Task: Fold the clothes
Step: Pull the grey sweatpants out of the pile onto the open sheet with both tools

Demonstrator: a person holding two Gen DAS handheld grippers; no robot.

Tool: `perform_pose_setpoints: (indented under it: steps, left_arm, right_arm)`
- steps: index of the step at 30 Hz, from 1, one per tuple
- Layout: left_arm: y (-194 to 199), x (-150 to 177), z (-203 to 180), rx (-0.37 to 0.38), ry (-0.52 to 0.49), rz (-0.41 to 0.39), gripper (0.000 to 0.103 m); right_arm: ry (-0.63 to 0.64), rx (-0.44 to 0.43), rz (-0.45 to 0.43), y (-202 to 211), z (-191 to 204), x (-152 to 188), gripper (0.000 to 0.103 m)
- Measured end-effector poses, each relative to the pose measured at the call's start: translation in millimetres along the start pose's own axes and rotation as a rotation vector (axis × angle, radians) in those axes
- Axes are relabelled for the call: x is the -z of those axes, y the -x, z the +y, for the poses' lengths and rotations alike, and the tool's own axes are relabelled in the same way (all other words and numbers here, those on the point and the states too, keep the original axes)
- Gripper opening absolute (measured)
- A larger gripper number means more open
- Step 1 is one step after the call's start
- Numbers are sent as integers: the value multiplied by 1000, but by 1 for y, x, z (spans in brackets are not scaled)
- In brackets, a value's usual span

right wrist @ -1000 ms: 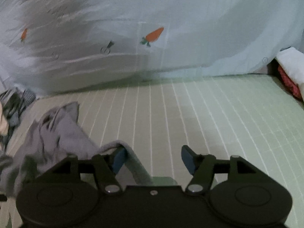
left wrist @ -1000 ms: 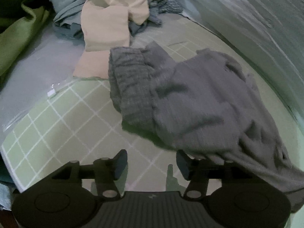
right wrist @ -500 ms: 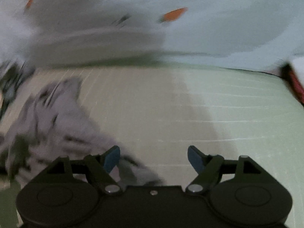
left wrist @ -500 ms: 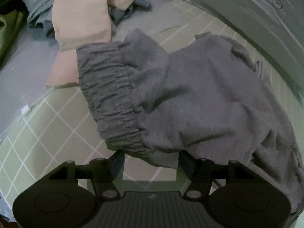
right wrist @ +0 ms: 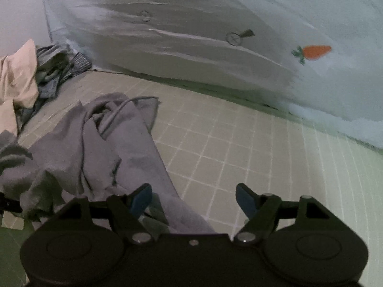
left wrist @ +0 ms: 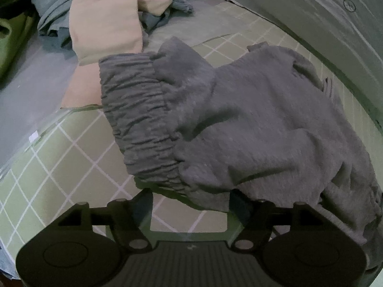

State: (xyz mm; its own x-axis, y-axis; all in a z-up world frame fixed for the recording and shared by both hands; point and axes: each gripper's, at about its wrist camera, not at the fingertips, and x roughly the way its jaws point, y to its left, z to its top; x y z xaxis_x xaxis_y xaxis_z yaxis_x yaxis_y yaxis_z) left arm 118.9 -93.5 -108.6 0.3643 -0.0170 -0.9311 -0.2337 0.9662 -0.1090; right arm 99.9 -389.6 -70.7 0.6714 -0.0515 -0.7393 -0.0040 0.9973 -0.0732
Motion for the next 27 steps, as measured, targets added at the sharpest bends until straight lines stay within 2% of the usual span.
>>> perform_pose_setpoints:
  steps: [3,7,9,11,12,13,14,15,17,20,24,27]
  left_arm:
    - [0,1,-2,-7,-12,-2,76]
    - [-2,2,-3,-5,-19,-5,80]
    - [-4,1,-7,-13,-33,-1,83]
    - [-6,1,-10,-24,-49,2,86]
    - [-7,1,-12,-29,-57,3,87]
    - [-7,1,-13,-32,-61,3,88]
    - [-8,1,-14,-35,-65,2,88]
    - [-8,1,-14,-36,-67,0,88]
    - [-9,1,-13,-36,-69,-6,89]
    - [-9,2,-11,-35,-68,-14,89]
    - [-11,1,-12,-40,-72,-22,90]
    - [-12,1,-15,-50,-76,-21,92]
  right_arm:
    - [52,15,58,-11,8,7,75]
    - [-1,-41,88,-10,4,22,75]
    - [10,-34,87,-11,6,25,74]
    - [22,-26,74,-12,8,24,59]
    - [17,-29,64,-12,6,22,38]
    - [3,-32,50,-11,4,19,22]
    - [-16,-34,31,-9,1,16,14]
    - [-39,-25,2,-6,-3,13,5]
    - [-106,13,-68,8,-17,6,5]
    - [-257,116,-149,36,-53,6,5]
    - [-438,402,-200,77,-112,31,4]
    - [-578,626,-162,100,-157,66,4]
